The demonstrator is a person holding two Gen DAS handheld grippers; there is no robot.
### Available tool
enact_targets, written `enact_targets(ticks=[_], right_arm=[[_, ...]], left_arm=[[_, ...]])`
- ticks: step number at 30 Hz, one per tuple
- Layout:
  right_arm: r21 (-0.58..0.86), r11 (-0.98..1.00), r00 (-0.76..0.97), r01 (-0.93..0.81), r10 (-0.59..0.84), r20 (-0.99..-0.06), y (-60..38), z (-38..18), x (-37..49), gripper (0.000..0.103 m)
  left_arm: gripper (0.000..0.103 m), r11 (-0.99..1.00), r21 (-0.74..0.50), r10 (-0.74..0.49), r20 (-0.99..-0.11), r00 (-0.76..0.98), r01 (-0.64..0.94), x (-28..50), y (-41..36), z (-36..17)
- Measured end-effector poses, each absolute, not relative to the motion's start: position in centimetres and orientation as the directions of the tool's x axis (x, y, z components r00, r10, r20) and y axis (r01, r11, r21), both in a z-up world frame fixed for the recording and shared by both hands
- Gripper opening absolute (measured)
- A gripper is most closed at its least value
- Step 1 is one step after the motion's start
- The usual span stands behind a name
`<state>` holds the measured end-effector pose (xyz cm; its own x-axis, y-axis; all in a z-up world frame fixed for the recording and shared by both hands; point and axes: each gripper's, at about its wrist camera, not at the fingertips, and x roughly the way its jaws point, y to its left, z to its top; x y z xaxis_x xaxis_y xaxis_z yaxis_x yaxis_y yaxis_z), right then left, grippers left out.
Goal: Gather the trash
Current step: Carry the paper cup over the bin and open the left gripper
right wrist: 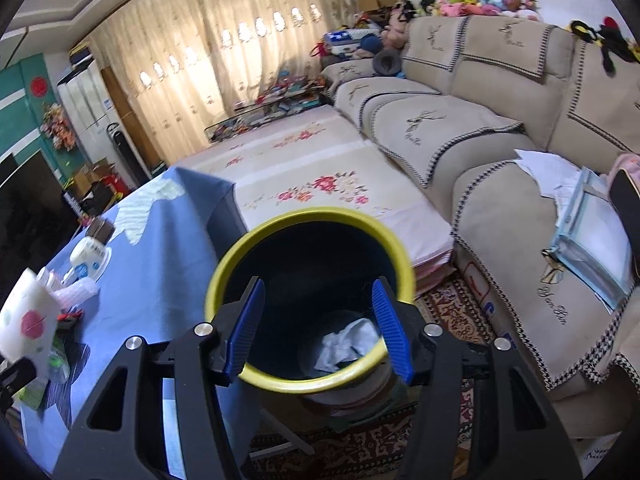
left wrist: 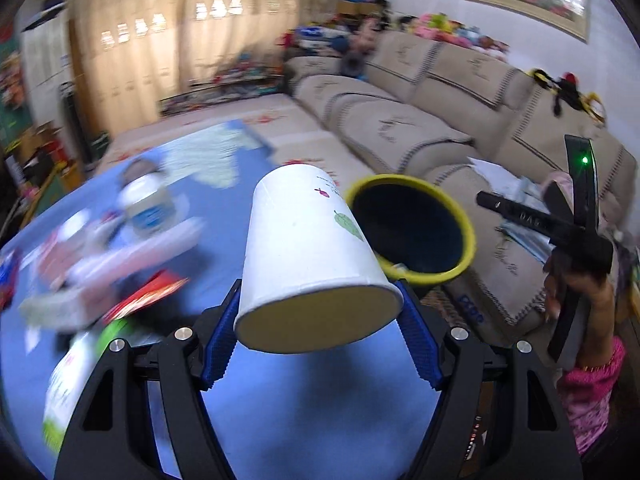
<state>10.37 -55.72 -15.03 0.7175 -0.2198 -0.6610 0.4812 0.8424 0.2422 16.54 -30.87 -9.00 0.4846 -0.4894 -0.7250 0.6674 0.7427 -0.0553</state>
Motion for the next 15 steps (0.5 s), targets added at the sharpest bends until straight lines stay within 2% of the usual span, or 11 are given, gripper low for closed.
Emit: enact_targets(ticks=[5,15], right_arm=[[0.257,0.815,0.702,0.519,-0.235,-0.673,-58.3,-15.8,9.2,0.054],[0.271,0.776,0.672,0.57,-0.25,-0.697,-62.4,-17.1,7.3,0.054]], left_arm=[[0.073,0.662,-0.089,-0.53,-0.758,0.381,0.744,19.0,-39.3,-10.2],[0.077,0.621,-0.11,-0.5,-0.818,0.284,0.776,24.2,-50.9,-15.9]])
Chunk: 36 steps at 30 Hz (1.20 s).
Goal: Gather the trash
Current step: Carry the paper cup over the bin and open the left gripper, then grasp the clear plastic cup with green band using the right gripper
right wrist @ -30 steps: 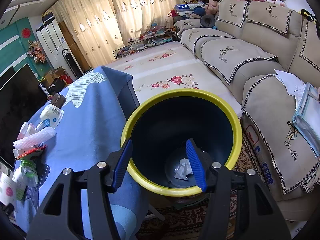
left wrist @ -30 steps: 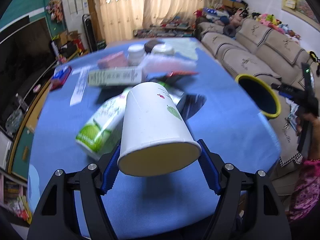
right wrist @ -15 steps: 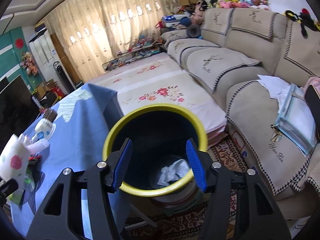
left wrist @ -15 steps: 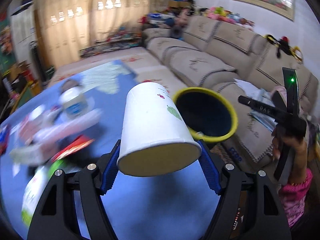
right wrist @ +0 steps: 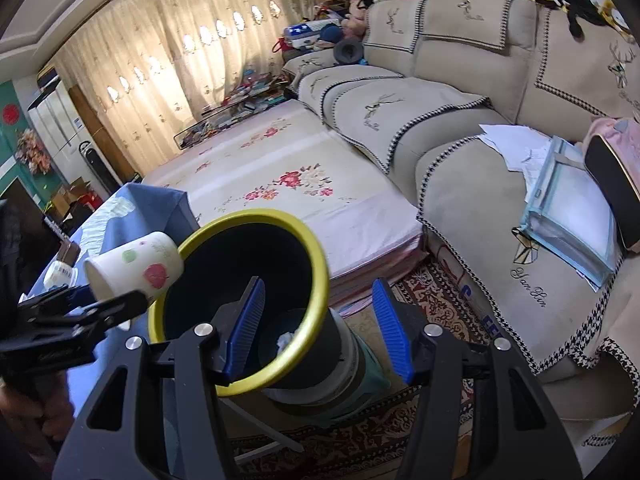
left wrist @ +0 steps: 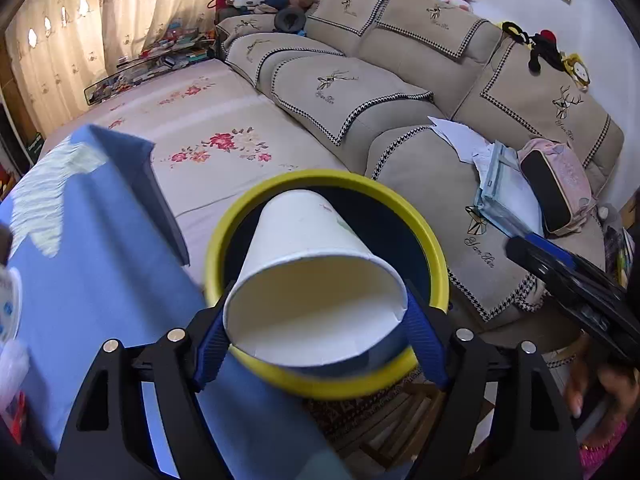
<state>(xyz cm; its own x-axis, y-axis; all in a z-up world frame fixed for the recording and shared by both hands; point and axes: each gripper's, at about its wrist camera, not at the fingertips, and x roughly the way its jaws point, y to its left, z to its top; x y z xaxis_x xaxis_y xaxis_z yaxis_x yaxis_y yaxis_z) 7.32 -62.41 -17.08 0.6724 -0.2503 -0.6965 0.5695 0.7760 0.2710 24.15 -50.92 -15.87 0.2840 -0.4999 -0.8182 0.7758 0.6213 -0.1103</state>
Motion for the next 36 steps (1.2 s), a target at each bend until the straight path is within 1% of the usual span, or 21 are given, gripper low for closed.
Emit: enact_targets(ticks=[3,5,9,14,18,23,25,29,32,36], right_arm=[[0.285,0.761,0.669,0.583,-0.251,-0.699,-63.2,-17.5,6.8,0.054],[0.291,0.758,0.669,0.584,-0.246,-0.702,-63.2,-17.7,6.6,0.054],[0.298,0.761,0.671,0.576,-0.231,-0.705,-62.5,-17.9,6.8,0.054],[0.3,0.782,0.68,0.546,-0.205,-0.704,-60.6,-17.7,7.5,0.054],[0.292,0.814,0.688,0.502,-0.171,-0.706,-58.1,-17.3,8.7,0.054],[0.281,0.884,0.707,0.375,-0.077,-0.703,-52.3,-16.6,11.5,0.055],[0.28,0.909,0.714,0.309,-0.027,-0.699,-49.5,-16.3,12.8,0.055],[0.288,0.949,0.713,0.128,0.114,-0.692,-42.9,-15.9,15.5,0.055],[0.288,0.957,0.689,-0.012,0.217,-0.691,-37.7,-15.6,17.3,0.055],[0.28,0.942,0.645,-0.183,0.33,-0.689,-31.0,-15.3,18.8,0.055]], left_arm=[[0.079,0.63,-0.094,-0.484,-0.824,0.296,0.771,25.1,-52.9,-16.9],[0.083,0.634,-0.104,-0.488,-0.822,0.292,0.766,25.3,-53.0,-17.1],[0.084,0.648,-0.115,-0.501,-0.808,0.308,0.752,24.9,-51.8,-16.2],[0.09,0.677,-0.12,-0.536,-0.757,0.375,0.726,22.7,-45.9,-12.5],[0.093,0.714,-0.128,-0.555,-0.703,0.445,0.688,20.2,-38.6,-9.0],[0.097,0.796,-0.094,-0.508,-0.641,0.576,0.598,17.8,-28.7,-5.5],[0.098,0.843,-0.083,-0.464,-0.613,0.639,0.532,17.1,-24.1,-4.4],[0.098,0.928,-0.043,-0.328,-0.563,0.759,0.369,15.9,-15.3,-2.9],[0.098,0.962,-0.036,-0.247,-0.545,0.801,0.272,15.4,-10.3,-2.4],[0.098,0.979,-0.064,-0.195,-0.546,0.815,0.192,14.7,-4.7,-3.0]])
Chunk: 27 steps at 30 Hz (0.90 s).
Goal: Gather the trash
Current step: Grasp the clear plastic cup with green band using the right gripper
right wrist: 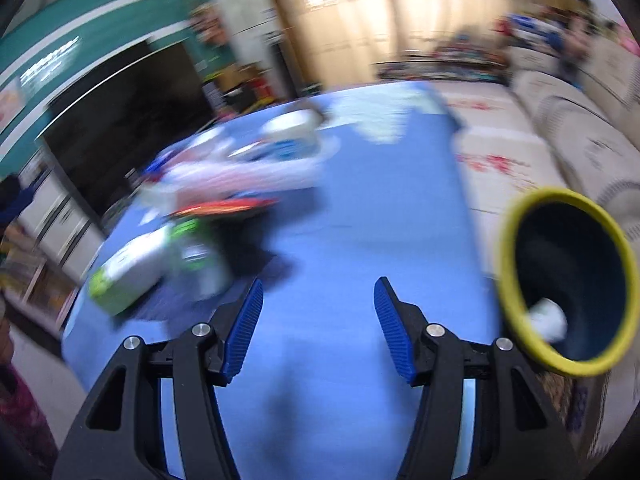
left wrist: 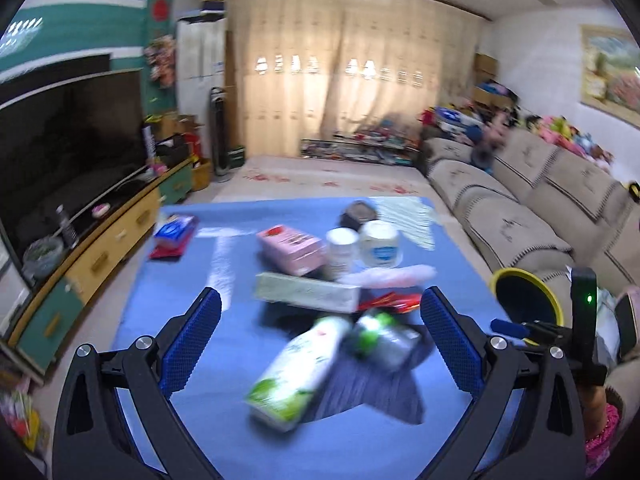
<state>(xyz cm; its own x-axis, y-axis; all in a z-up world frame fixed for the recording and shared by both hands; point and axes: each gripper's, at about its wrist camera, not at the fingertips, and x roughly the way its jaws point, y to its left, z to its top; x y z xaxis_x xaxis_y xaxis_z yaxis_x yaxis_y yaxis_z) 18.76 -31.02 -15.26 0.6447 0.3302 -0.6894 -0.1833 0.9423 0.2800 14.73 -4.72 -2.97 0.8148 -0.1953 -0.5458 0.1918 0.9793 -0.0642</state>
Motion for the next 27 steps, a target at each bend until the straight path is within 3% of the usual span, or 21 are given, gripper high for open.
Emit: enact_targets(ticks=[7,10,18,20,27], right_arm=[[0.228,0.92,0.6,-0.319,0.382,-0.703,-24.1,-15.7,20.8,0.056],[0.211,0.914,0.585,-0.346,0.386,-0.713,-22.5,-16.0,21.6,0.061],[0.186,0.917,0.568,-0.353,0.368,-0.736,-20.7,-17.5,23.2,0.061],[0.178,0.921,0.574,-0.347,0.358,-0.736,-20.6,-17.7,23.1,0.054],[0.188,0.912,0.583,-0.365,0.381,-0.718,-21.2,-17.1,21.4,0.052]], left_arm=[[0.098,0.983,-0.095,-0.182,-0.574,0.798,0.157,14.6,-1.8,-4.9],[0.098,0.982,-0.108,-0.186,-0.58,0.793,0.152,14.6,-1.9,-5.8],[0.098,0.98,-0.126,-0.198,-0.597,0.777,0.153,14.9,-1.9,-7.0],[0.098,0.98,-0.126,-0.198,-0.603,0.773,0.153,15.0,-2.0,-7.1],[0.098,0.979,-0.131,-0.204,-0.613,0.764,0.157,15.4,-2.4,-7.8]])
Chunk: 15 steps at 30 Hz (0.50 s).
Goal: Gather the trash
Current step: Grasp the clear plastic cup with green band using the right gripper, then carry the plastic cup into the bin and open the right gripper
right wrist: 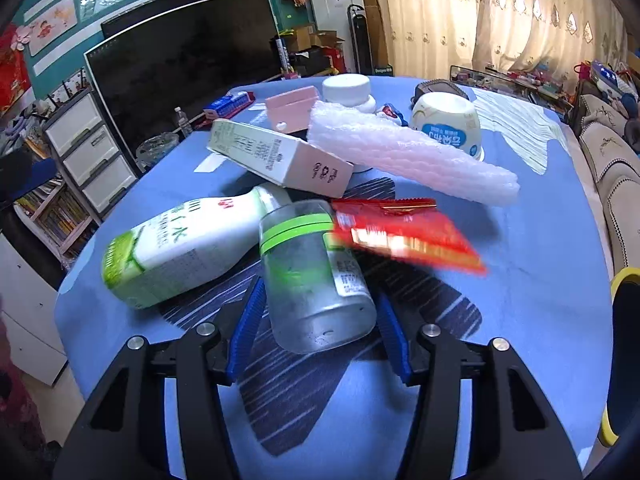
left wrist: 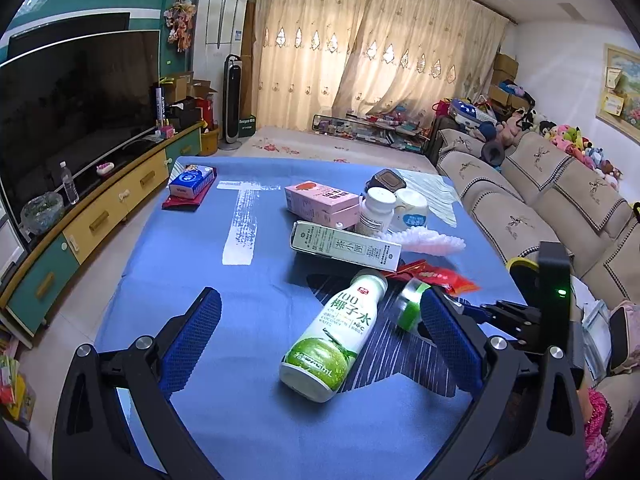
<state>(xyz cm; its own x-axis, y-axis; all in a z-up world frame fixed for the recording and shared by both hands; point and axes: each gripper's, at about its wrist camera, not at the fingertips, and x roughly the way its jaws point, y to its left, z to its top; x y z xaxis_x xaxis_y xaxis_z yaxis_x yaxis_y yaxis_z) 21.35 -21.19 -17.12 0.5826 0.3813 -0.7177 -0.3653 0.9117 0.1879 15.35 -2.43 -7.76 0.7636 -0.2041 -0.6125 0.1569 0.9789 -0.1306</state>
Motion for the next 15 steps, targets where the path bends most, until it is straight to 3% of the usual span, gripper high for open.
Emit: enact_targets(ticks=[15], right_arm=[[0.269,0.919,0.669,-0.287,0.393,-0.631,-29.0,-12.7,14.6,0.049]], left_arm=[[0.098,0.966,-0.129,-0.254,-0.633,0.731,0.224,16.2,-6.1,-8.6]])
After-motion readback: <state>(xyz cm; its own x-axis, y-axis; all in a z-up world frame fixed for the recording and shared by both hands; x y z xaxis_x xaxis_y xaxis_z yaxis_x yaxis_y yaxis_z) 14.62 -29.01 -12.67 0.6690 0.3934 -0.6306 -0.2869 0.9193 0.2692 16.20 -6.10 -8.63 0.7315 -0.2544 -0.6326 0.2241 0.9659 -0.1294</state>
